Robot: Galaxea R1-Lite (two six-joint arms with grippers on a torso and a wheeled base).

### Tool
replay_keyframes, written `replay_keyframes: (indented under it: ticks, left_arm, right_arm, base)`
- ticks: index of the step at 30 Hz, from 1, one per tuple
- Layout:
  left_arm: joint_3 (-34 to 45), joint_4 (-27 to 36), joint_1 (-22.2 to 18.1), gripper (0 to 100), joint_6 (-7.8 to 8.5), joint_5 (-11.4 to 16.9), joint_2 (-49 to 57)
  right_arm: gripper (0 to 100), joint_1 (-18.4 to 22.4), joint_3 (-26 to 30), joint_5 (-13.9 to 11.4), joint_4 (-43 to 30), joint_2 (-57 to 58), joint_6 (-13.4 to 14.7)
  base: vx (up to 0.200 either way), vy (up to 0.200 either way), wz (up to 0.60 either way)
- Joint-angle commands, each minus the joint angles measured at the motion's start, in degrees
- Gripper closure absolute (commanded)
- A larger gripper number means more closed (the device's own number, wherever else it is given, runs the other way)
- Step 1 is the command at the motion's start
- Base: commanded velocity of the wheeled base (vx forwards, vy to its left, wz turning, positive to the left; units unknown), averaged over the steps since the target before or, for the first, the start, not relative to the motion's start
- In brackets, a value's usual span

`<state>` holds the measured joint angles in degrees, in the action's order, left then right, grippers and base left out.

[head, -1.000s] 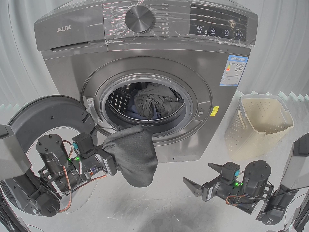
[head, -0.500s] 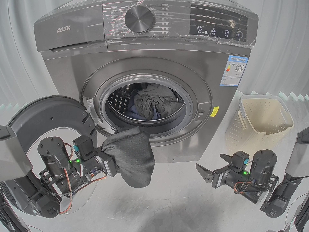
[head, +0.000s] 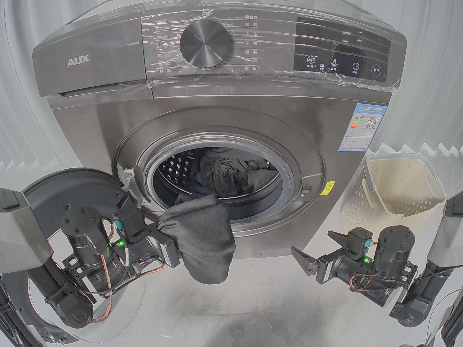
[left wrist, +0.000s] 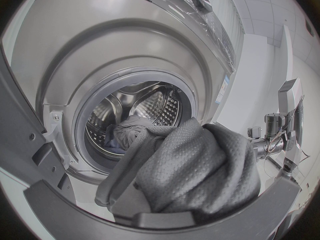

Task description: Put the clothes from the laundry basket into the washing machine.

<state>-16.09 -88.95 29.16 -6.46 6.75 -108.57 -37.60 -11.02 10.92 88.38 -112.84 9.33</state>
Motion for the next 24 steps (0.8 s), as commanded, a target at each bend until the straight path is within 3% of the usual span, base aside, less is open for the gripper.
replay_keyframes:
  ticks: [1,7,10,20,24]
  left_arm:
    - [0.01,0.01,0.28,100,0.04,-0.25,-0.77]
    - [0.45,-0.08,1.16,100,0.04,-0.25,-1.03]
    - [0.53,-0.08,1.95,100,0.04,-0.25,-1.12]
    - [0.45,-0.08,3.01,100,0.04,-0.34,-2.08]
    - [-0.17,-0.08,3.01,100,0.04,-1.92,-3.23]
  right_arm:
    - [0,-0.11,0.03,-0.02,0.04,-0.02,-0.01]
    - [0,-0.37,0.12,-0.02,0.04,0.07,-0.10]
    - [0,-0.46,0.12,-0.02,0.04,0.07,-0.10]
    - [0,-1.16,0.30,0.06,0.04,0.25,-0.10]
    - [0,-1.25,0.39,0.06,0.04,0.60,-0.10]
  base:
    - [0.000,0.000,0.00]
    - [0.000,0.000,0.00]
    - [0.200,0.000,0.00]
    - [0.000,0.000,0.00]
    - [0.000,0.000,0.00]
